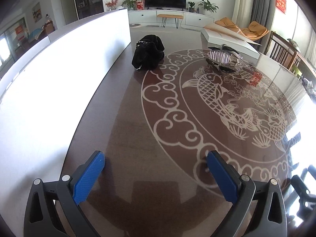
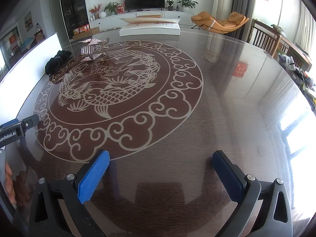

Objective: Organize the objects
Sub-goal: 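Grasp the black velvet pouch with the left gripper while the right gripper grasps the rhinestone bow clip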

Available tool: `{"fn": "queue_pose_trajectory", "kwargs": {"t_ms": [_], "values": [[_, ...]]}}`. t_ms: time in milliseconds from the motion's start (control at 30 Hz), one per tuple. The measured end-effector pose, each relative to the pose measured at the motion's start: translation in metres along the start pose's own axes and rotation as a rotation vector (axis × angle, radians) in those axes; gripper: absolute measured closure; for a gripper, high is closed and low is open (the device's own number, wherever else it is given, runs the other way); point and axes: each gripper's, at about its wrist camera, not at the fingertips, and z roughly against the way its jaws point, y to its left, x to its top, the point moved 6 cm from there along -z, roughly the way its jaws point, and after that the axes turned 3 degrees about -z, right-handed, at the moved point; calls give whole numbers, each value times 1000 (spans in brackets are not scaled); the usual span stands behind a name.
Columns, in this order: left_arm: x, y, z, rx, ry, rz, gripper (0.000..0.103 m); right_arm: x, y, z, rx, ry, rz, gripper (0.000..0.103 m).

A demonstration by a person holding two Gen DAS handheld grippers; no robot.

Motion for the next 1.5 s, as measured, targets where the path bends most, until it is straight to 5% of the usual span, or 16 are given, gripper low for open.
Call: {"fn": "queue_pose_trajectory", "kwargs": {"t_ms": [400,633,700,767,933,1000,1133,1300,1367,1400,1500], "values": [[130,-2,-86,5,2,14,0,0,-1,0,0,0,0,0],[158,-10,-104,-28,4,-49,0,0,0,0,0,0,0,0],[154,-5,-91,-14,-53,-41,47,0,-1,0,0,0,0,0],[140,-3,-79,-15,-77,-56,67,0,0,0,1,0,-1,0],[84,8,-39,-32,-79,-53,68,7,2,-6,-23,12,-51,0],[56,12,-20,-36,-80,-61,68,25,25,-16,68,9,-62,0],[6,24,12,-43,-80,-51,68,85,95,-56,248,43,37,0],[-25,28,33,-50,-81,-57,68,171,147,-108,215,-1,74,0],[-27,29,35,-58,-81,-56,68,184,157,-120,214,20,113,16],[-28,30,35,-67,-82,-50,69,186,156,-121,211,34,106,54],[-29,36,37,-108,-87,-20,69,175,141,-100,271,4,39,55]]}}
